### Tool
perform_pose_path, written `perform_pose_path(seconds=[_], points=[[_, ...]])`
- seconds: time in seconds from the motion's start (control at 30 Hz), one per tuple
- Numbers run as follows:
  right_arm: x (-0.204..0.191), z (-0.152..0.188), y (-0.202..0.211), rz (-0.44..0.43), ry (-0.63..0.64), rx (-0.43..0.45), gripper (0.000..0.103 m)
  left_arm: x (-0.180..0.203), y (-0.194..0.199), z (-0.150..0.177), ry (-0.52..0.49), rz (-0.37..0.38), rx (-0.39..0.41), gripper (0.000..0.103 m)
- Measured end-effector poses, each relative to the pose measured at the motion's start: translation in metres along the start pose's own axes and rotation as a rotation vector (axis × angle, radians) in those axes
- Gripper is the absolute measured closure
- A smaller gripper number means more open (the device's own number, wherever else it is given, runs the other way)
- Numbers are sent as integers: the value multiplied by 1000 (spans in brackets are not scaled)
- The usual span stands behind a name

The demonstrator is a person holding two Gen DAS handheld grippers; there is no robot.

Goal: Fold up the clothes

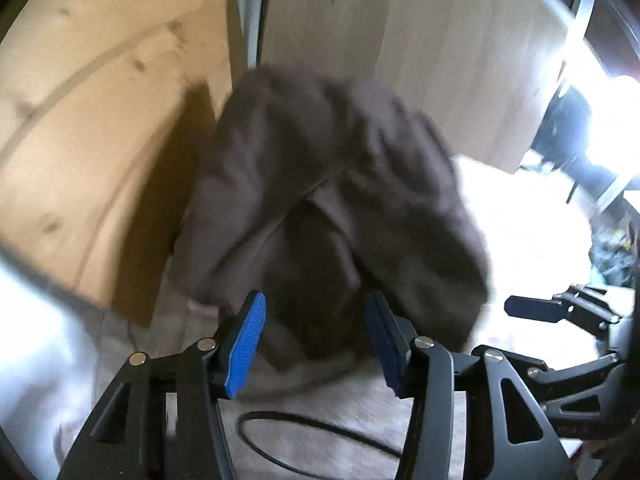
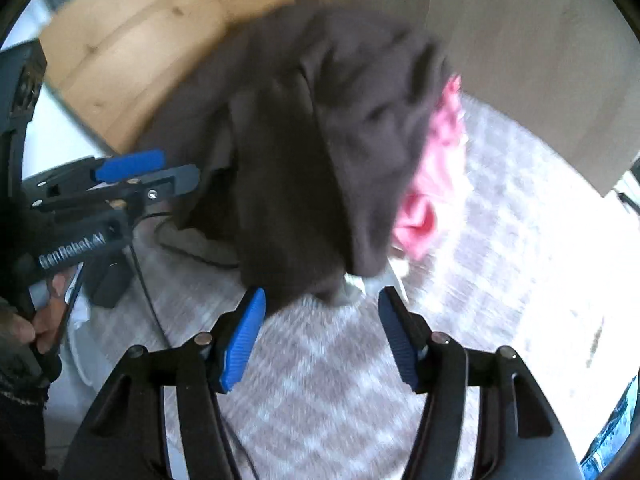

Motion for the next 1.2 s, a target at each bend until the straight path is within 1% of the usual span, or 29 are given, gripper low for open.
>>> perform_pose_path(seconds=[0.07,0.1,0.17,0.23,0.3,0.37,0.5,0.63,0.73,0.8,0.87,0.97,1.03,1.2], points=[[13,14,29,-8,-22,51,45,13,34,2,-14,-11,45,44],[19,21,43,-12,-33,77,45,22,52,3,-31,-22,69,36],[32,36,73,-20,-55,128,44,39,82,1,-57,-49,115,27],[45,50,102,-28,-77,179,41,54,108,-3,-76,-79,160,27],[59,65,130,-35,-99,226,40,71,128,2,-78,-108,185,27],[78,86,142,-33,-127,236,40,87,149,8,-79,-138,208,26],[117,129,162,-16,-170,253,40,130,184,35,-73,-185,207,26],[160,173,187,22,-201,265,40,170,199,63,-63,-196,204,26],[177,194,195,18,-219,271,39,196,207,83,-44,-191,192,26],[189,209,200,14,-232,276,39,209,212,94,-45,-188,189,26],[200,223,206,11,-244,280,39,219,215,103,-49,-213,170,26],[217,243,214,6,-262,287,39,232,223,114,-50,-214,165,26],[222,249,218,4,-270,288,39,235,230,120,-38,-210,172,26],[219,251,224,4,-244,297,39,243,241,127,-24,-220,189,26]])
Point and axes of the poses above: each gripper's, at about its wrist camera, not at the fingertips, and y roughly against the way its jaws point, x to its right, z to its underside, the point moved 6 cm from there along -y, roughly the way its jaws point, and after that the axes turned 13 degrees about -y, right-handed, at the moved point
